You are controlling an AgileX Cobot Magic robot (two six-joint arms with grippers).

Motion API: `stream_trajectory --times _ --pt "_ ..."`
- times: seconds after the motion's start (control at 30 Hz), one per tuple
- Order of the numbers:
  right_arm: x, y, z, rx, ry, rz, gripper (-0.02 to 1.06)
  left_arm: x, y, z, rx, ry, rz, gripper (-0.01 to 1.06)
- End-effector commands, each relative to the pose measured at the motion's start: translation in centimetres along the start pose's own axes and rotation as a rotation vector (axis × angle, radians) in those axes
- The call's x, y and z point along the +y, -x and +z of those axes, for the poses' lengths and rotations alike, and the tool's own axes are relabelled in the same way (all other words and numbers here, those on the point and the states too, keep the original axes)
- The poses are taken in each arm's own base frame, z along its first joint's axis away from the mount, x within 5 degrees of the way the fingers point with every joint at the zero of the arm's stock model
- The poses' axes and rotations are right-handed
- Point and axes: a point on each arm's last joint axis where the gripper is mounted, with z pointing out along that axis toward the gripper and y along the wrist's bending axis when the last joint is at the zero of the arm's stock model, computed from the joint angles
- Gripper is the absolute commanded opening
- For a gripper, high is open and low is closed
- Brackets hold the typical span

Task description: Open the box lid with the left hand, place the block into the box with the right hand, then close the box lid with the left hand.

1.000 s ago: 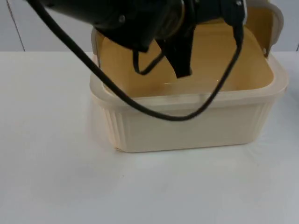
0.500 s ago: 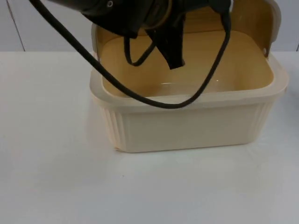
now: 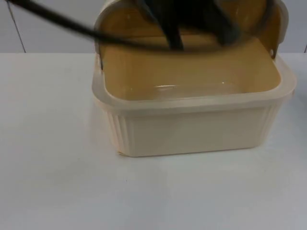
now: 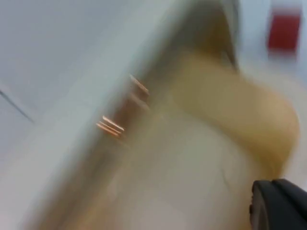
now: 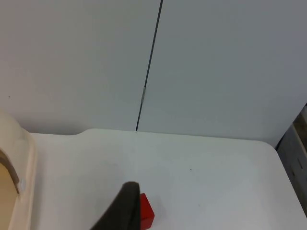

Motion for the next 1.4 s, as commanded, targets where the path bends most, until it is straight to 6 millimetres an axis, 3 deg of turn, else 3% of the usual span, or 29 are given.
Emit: stream_trajectory --times 0.0,0.13,0.17,0.3,0.47,0.53,0.67,0.73,0.77,0.8,0.83,0.9,0.93,1.37 --pt "-0.2 0.1 -0.3 -0.01 -0.007 0.007 1.05 1.8 1.3 -2.4 -0.094 0.036 -0.043 0.0" --pt "-0.2 0.1 -0.3 -0.004 -0.008 0.009 1.05 8.6 2.2 -8.5 -0.237 0.258 -0.137 0.0" --pt "-0.2 0.1 -0.3 -0.004 -0.008 0.009 1.05 8.6 2.2 -8.5 -0.237 0.258 -0.137 0.0" --pt "-0.2 0.1 -0.3 -0.004 -0.006 0.014 1.05 14.4 0.7 -13.1 -0.297 0.479 -0.353 0.0" --pt "-0.2 0.1 -0.3 -0.005 -0.005 0.015 1.05 17.9 -1.8 -15.2 -0.238 0.621 -0.547 0.0" --pt "-0.2 0.1 -0.3 -0.005 -0.005 0.015 1.05 18.9 -3.0 -15.2 -0.185 0.663 -0.576 0.0" --pt "-0.2 0.1 -0.3 -0.005 -0.005 0.015 1.05 19.9 -4.2 -14.3 -0.117 0.68 -0.578 0.0" --pt "-0.2 0.1 -0.3 -0.005 -0.005 0.015 1.05 19.8 -4.6 -12.9 -0.044 0.652 -0.491 0.13" --pt "-0.2 0.1 -0.3 -0.005 -0.005 0.024 1.05 19.3 -4.5 -12.1 -0.017 0.623 -0.447 0.26" --pt "-0.2 0.1 -0.3 -0.005 -0.005 0.024 1.05 19.3 -4.5 -12.1 -0.017 0.623 -0.447 0.26" --pt "-0.2 0.1 -0.3 -0.005 -0.005 0.026 1.05 18.8 -4.3 -11.5 -0.007 0.598 -0.428 0.42" --pt "-0.2 0.1 -0.3 -0.005 -0.005 0.026 1.05 18.0 -3.7 -10.8 -0.02 0.56 -0.404 0.88" --pt "-0.2 0.1 -0.3 -0.005 -0.005 0.026 1.05 17.8 -3.5 -10.6 -0.028 0.555 -0.382 1.05" --pt "-0.2 0.0 -0.3 0.003 -0.006 0.026 1.05 17.8 -3.3 -10.6 -0.041 0.557 -0.361 1.04"
